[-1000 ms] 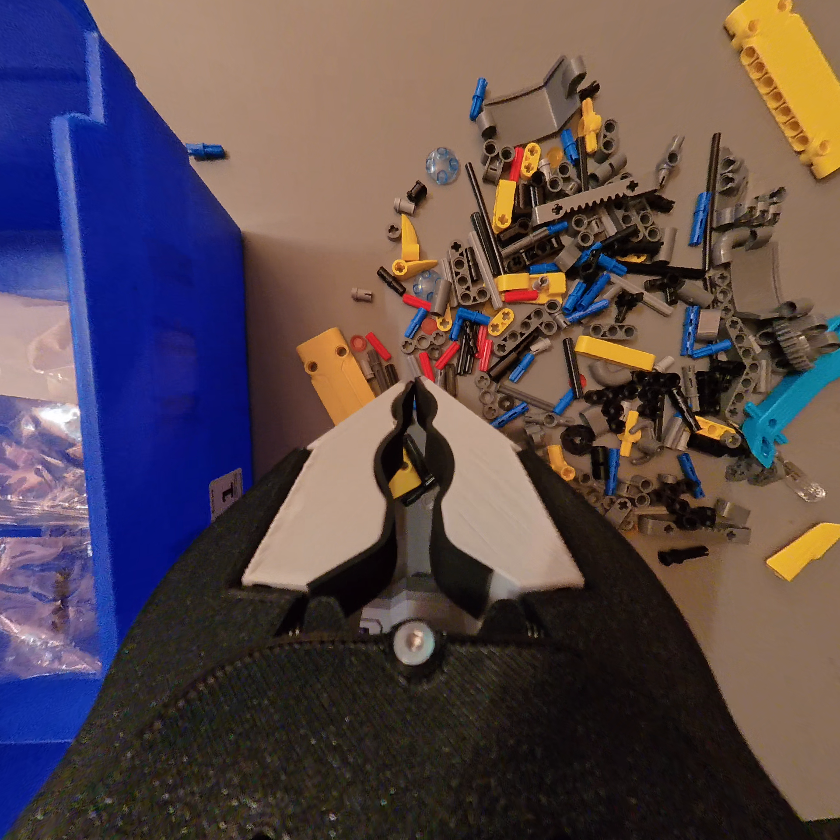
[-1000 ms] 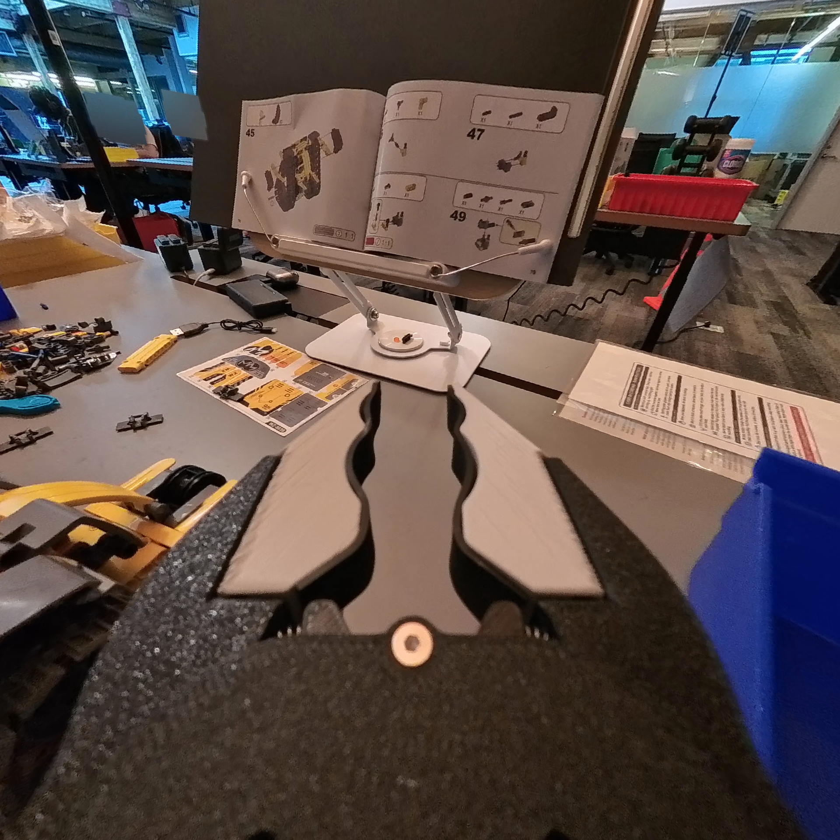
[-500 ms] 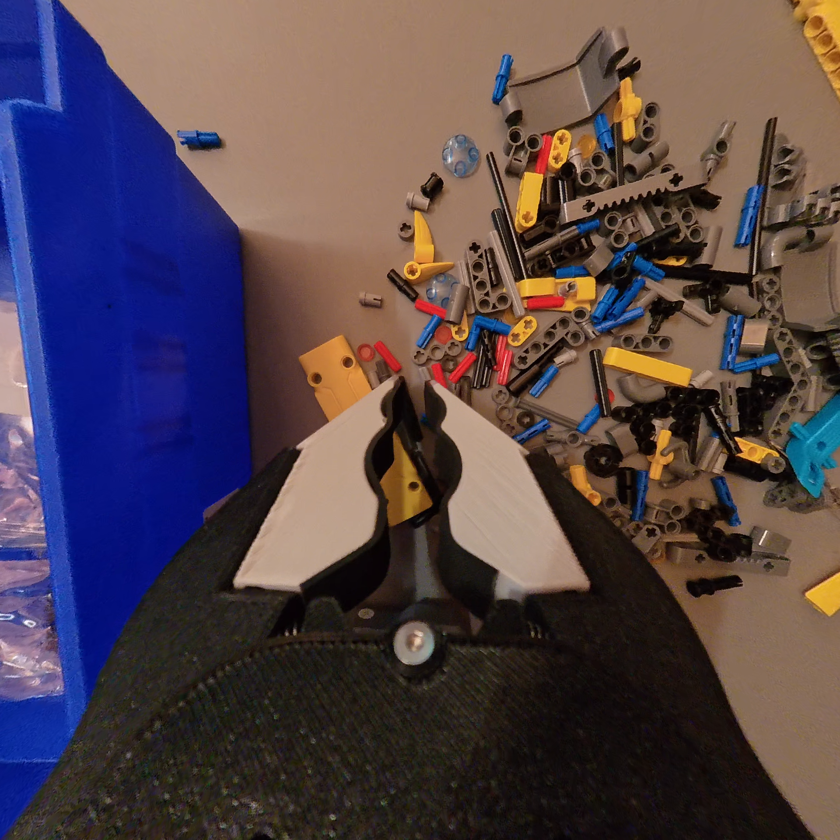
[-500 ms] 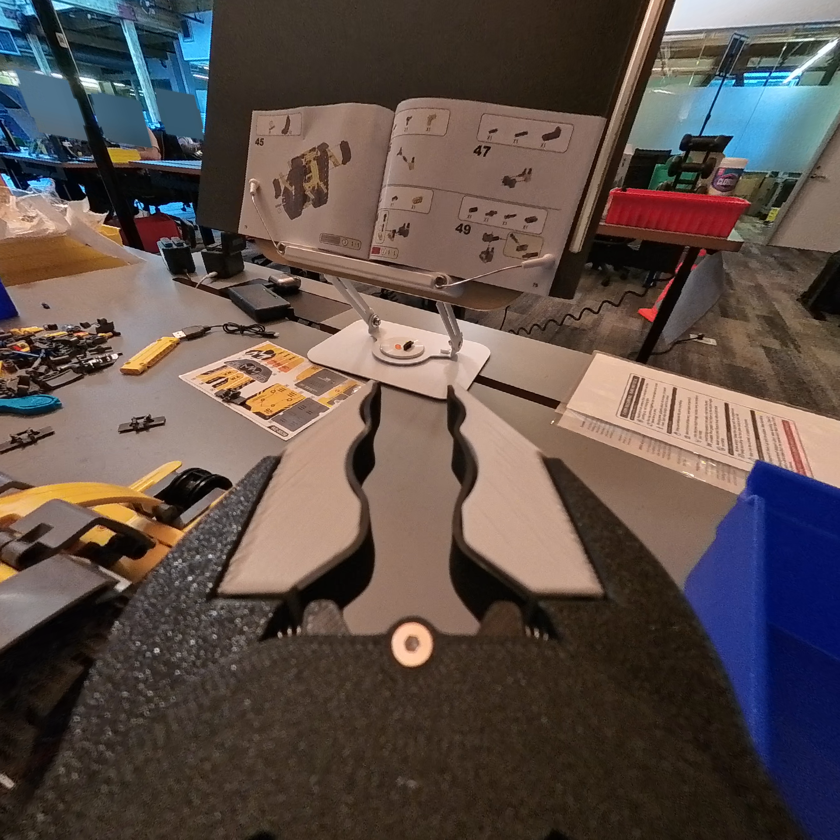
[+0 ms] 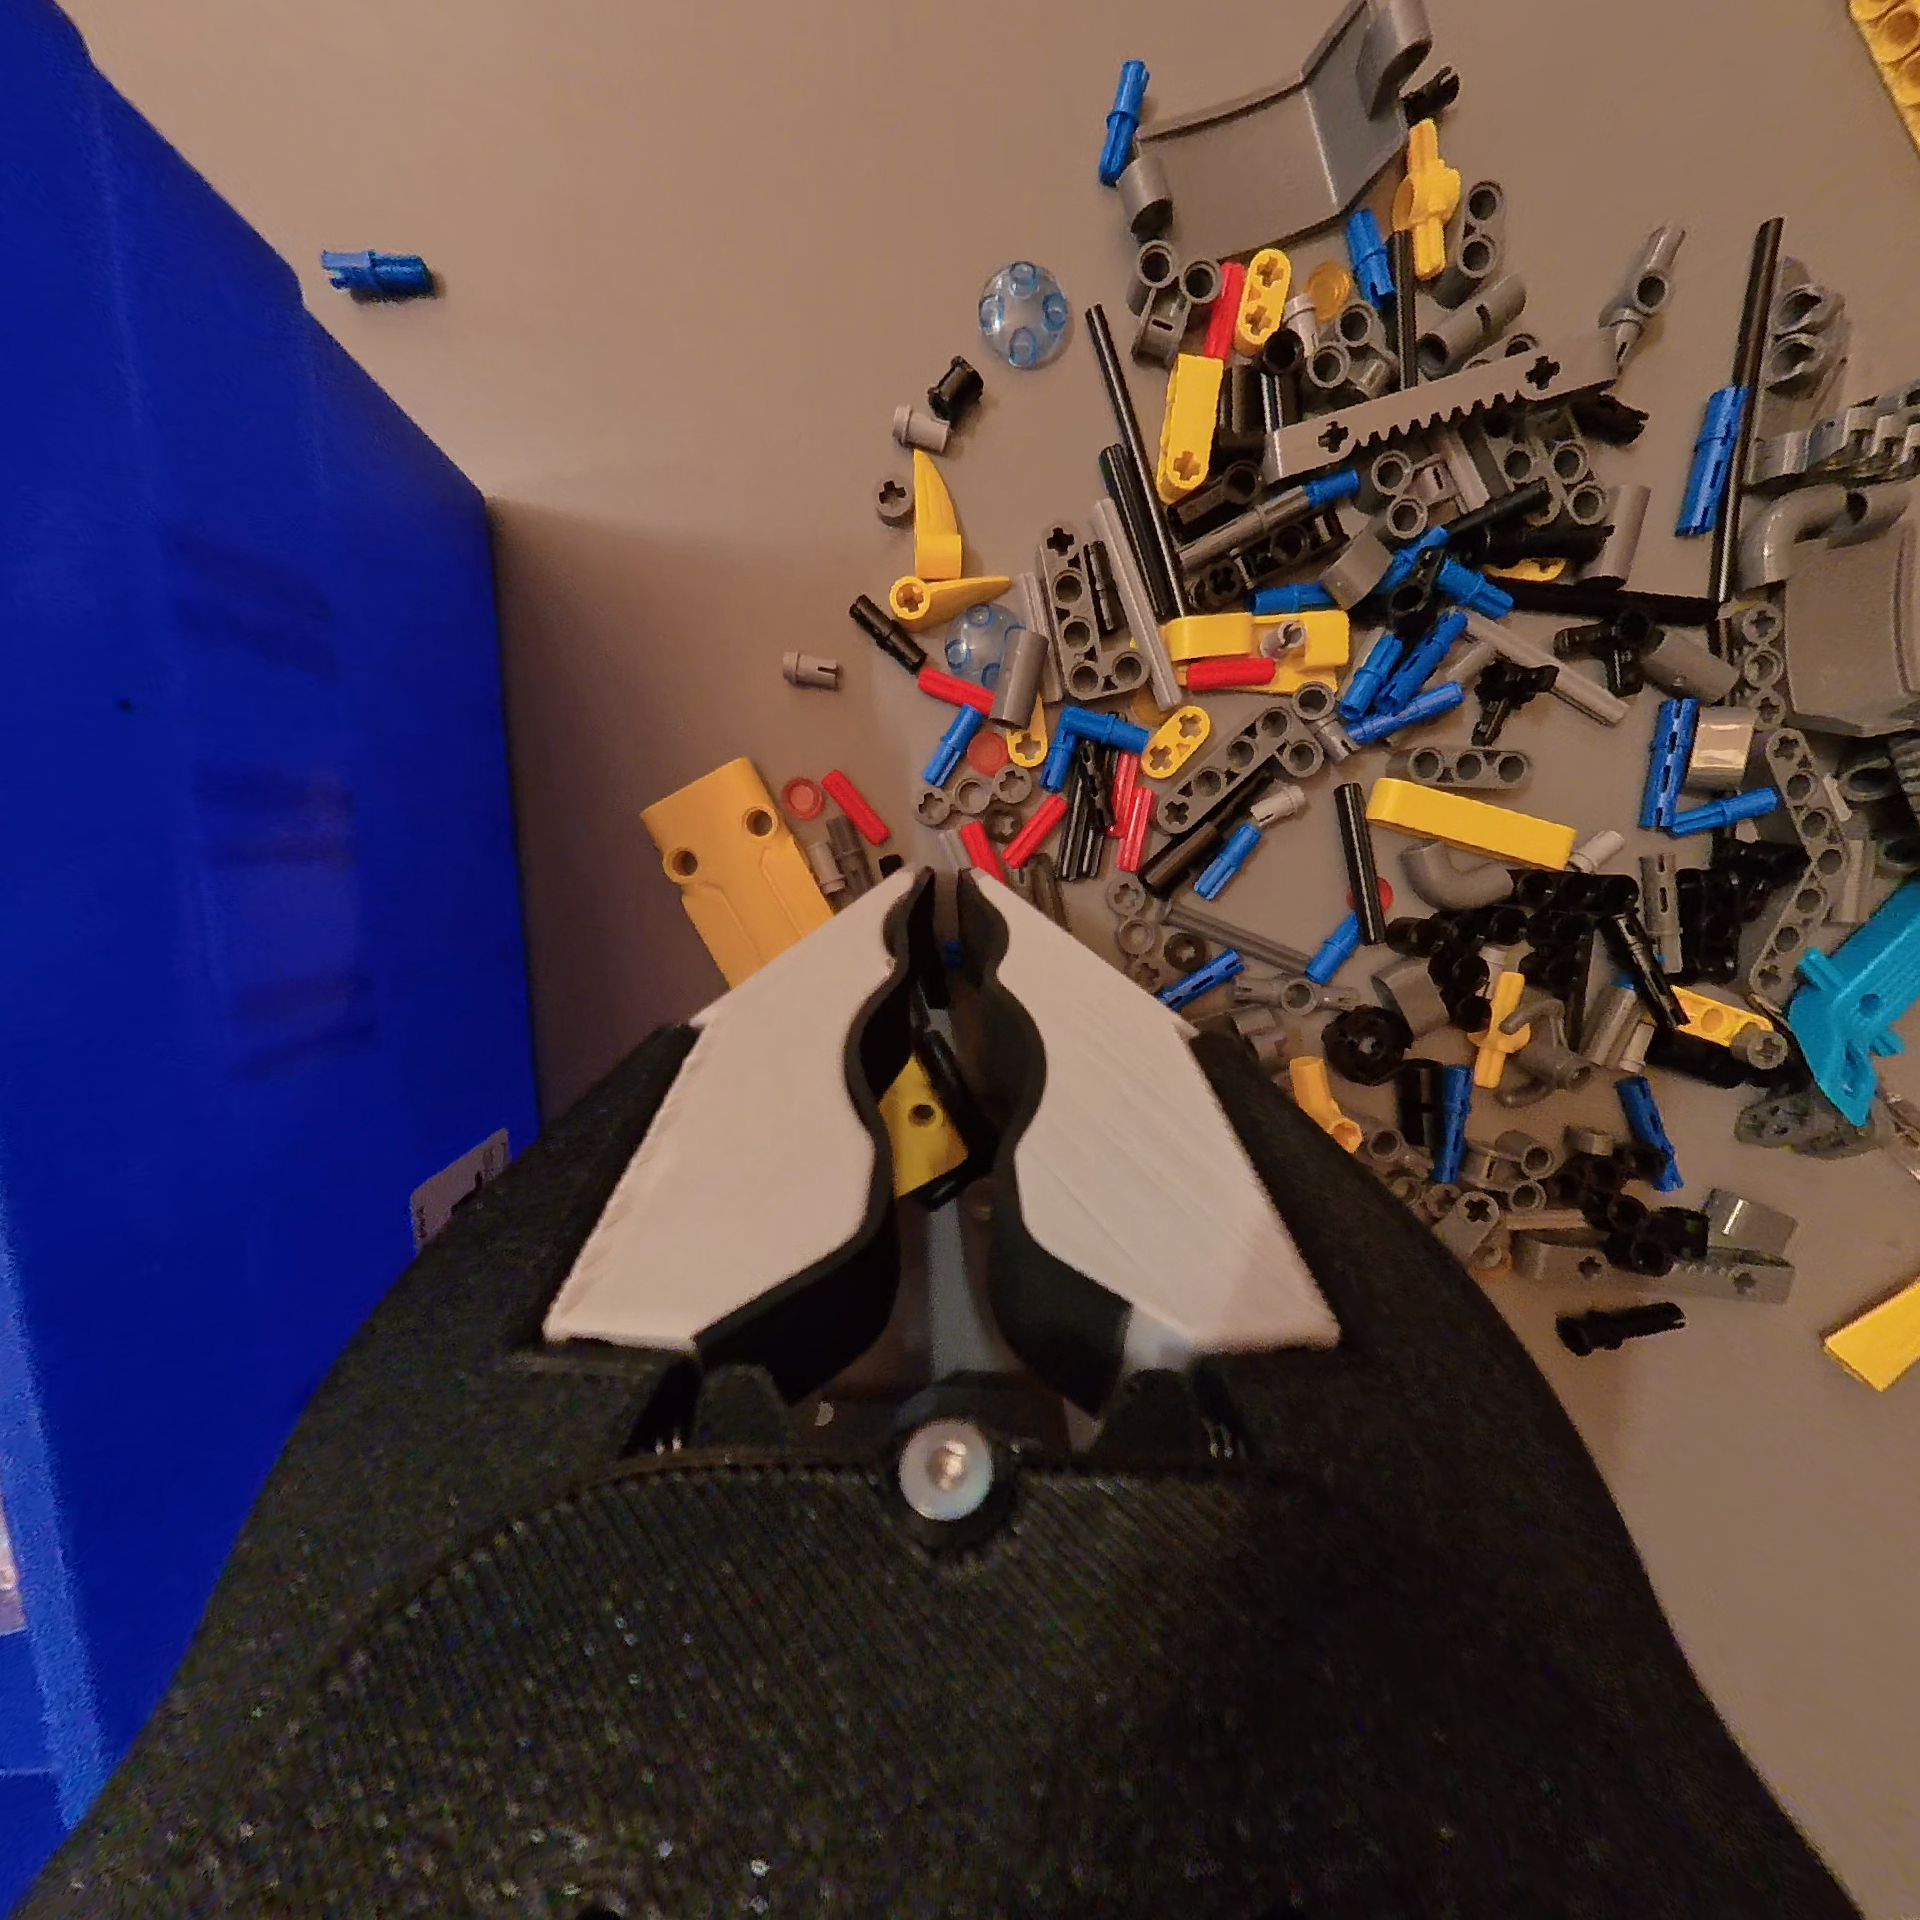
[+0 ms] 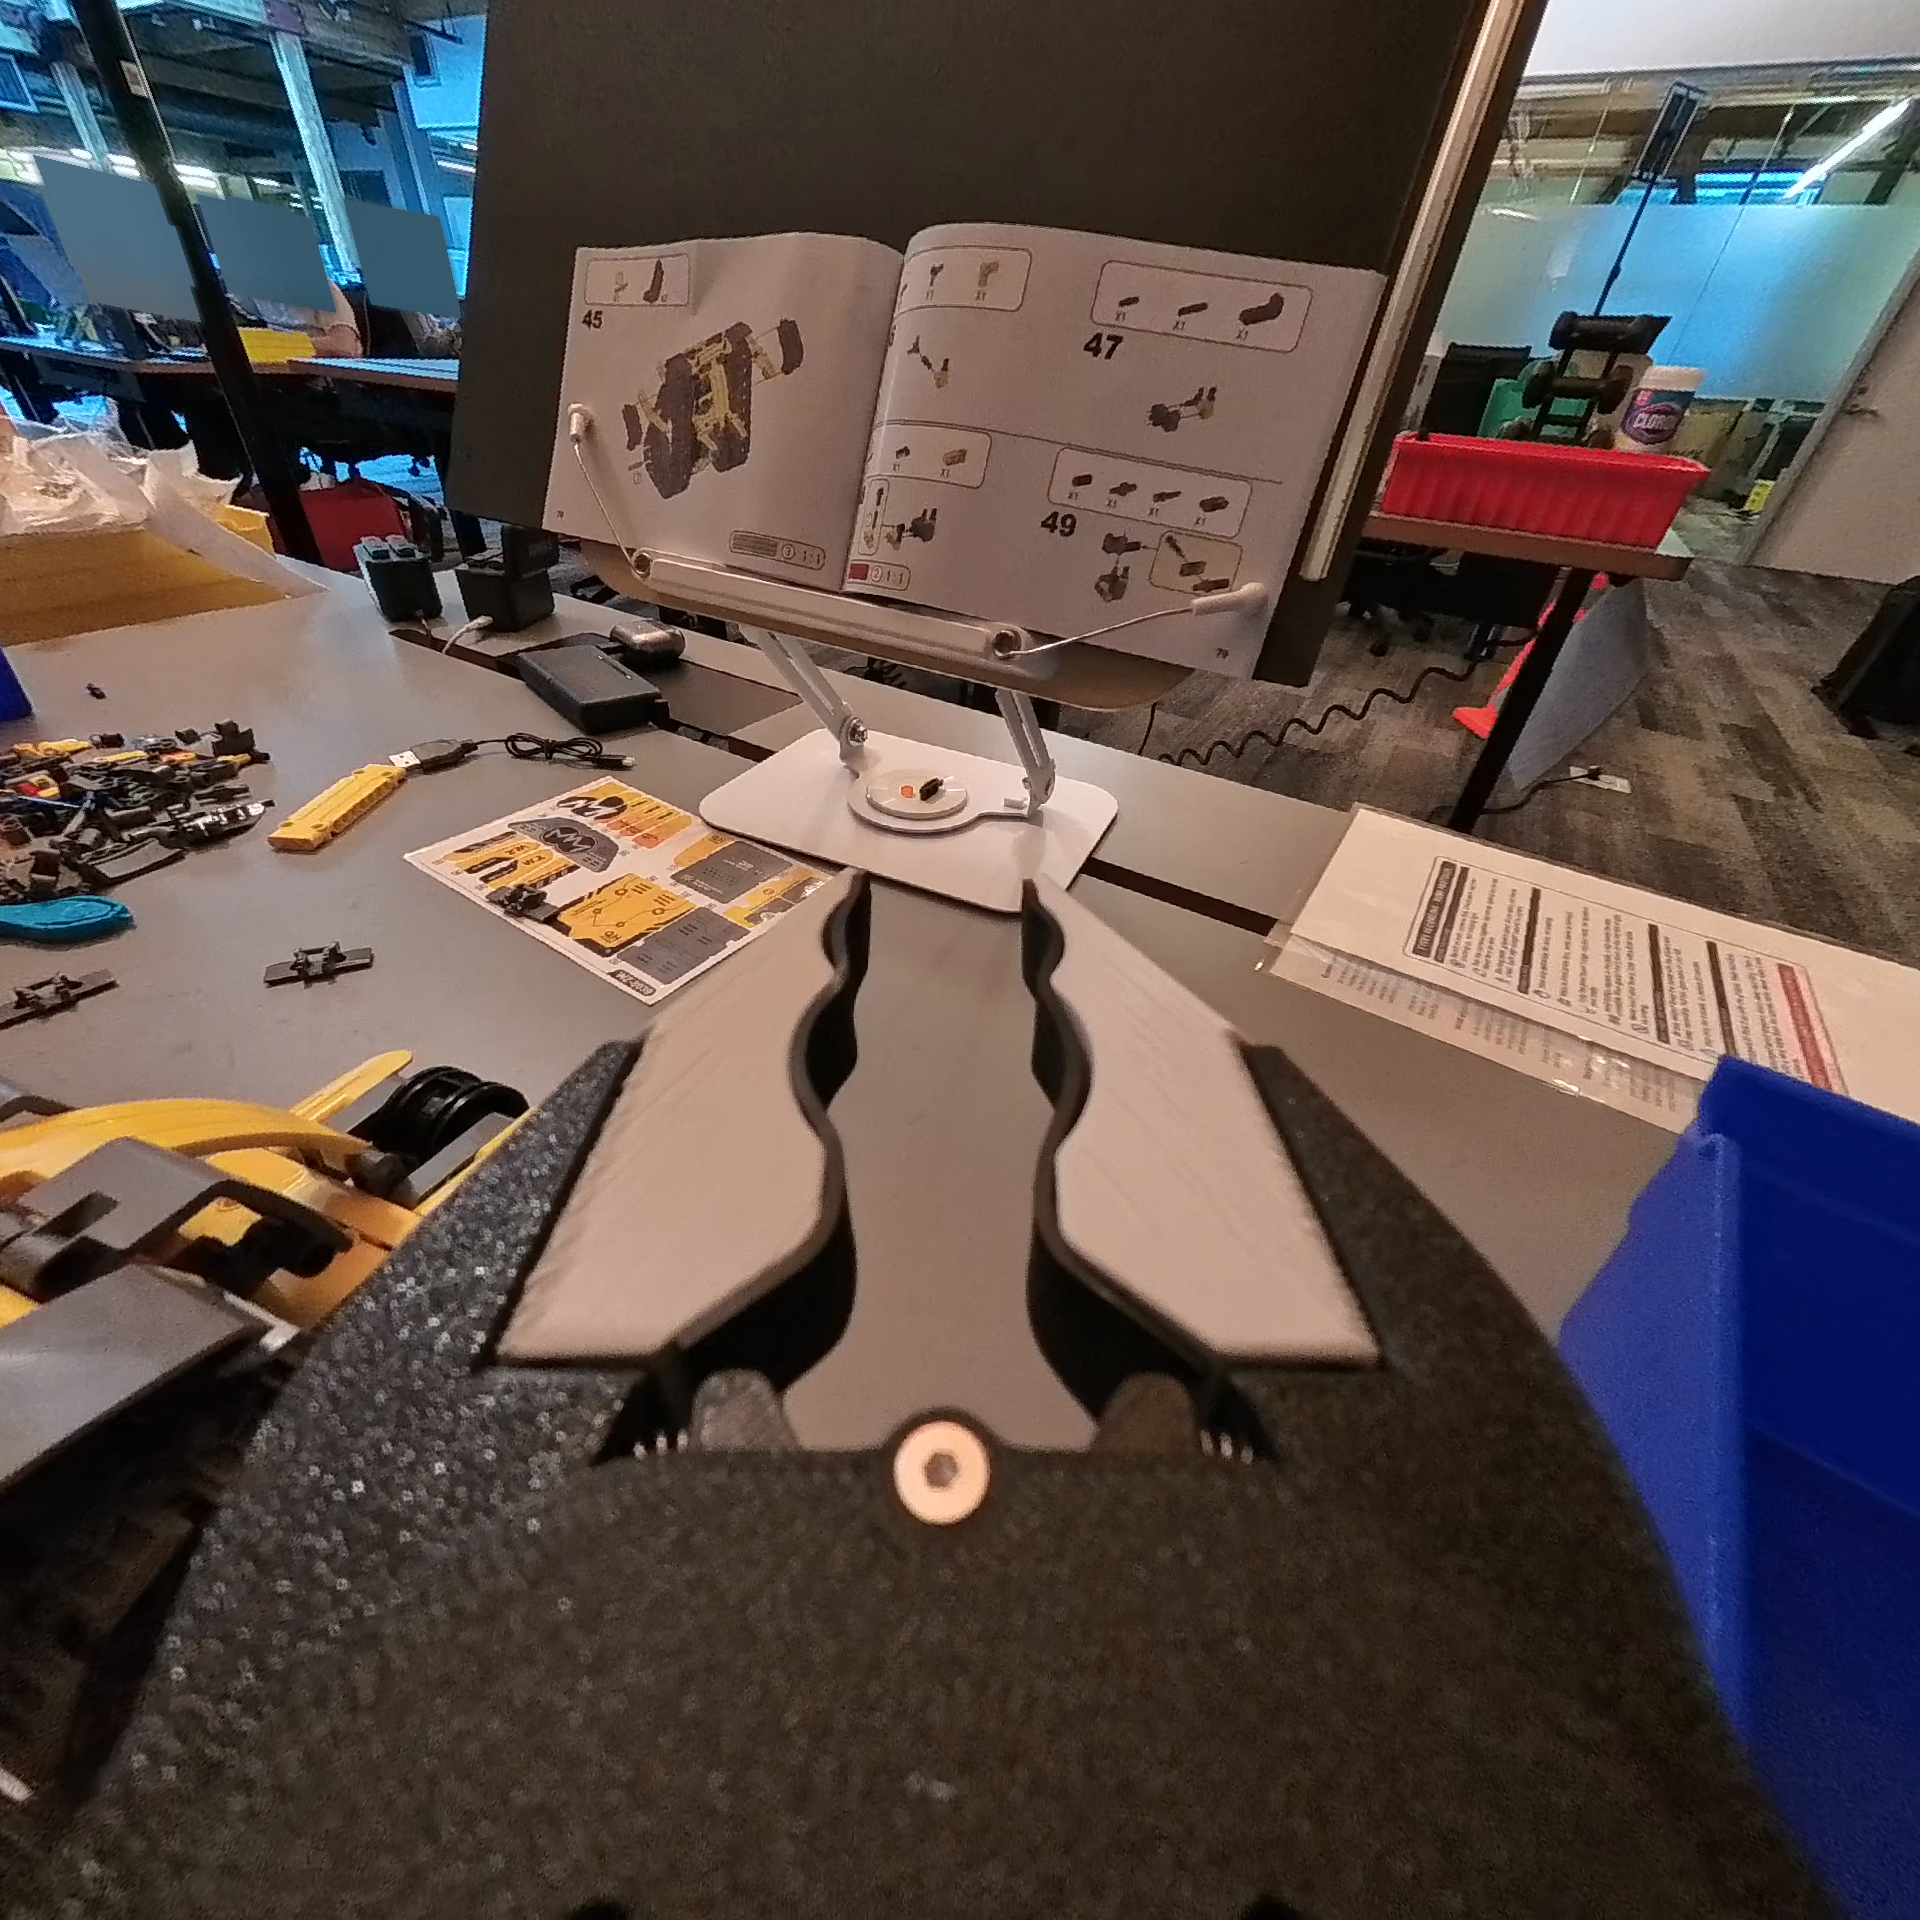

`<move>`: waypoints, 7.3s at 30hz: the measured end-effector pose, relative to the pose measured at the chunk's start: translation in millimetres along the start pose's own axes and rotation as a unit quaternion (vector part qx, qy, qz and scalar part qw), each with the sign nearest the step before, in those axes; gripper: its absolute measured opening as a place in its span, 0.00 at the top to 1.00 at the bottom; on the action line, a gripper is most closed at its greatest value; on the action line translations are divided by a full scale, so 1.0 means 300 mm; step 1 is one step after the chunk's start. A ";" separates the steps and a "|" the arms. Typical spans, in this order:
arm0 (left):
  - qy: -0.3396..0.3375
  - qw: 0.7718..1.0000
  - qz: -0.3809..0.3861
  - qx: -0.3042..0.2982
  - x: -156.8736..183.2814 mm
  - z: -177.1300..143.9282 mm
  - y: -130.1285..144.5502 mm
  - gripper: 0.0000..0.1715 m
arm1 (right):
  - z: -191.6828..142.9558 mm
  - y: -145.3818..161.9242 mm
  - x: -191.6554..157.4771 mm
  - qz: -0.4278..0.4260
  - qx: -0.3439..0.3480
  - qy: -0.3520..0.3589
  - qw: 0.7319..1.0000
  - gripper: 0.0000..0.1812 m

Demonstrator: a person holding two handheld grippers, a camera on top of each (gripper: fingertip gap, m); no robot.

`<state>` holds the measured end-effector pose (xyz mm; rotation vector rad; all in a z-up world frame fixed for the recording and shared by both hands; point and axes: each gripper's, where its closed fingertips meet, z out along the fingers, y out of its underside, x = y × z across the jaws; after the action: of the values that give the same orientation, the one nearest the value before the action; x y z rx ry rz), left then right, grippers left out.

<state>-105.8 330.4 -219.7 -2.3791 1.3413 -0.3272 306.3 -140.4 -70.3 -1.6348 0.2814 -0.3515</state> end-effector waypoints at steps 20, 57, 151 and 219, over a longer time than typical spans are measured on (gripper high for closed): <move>0.005 1.000 0.005 -0.001 0.015 0.004 -0.010 1.00 | -0.002 -0.003 0.002 -0.002 0.001 0.002 1.000 0.85; -0.006 1.000 0.019 0.020 0.027 -0.042 -0.014 1.00 | -0.002 -0.002 0.002 -0.009 -0.001 0.006 1.000 0.85; 0.303 0.842 0.319 0.312 1.811 -0.341 0.226 0.95 | -0.461 0.286 -0.525 -0.375 -0.372 -0.406 0.746 0.98; 0.317 0.851 0.267 0.324 1.768 -0.311 0.195 0.98 | -0.385 0.288 -0.560 -0.268 -0.412 -0.284 0.823 0.98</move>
<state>86.8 -171.7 -155.2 -1.2993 1.7261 -1.2387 108.7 -189.6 -157.5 -2.5867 -0.5904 -0.1332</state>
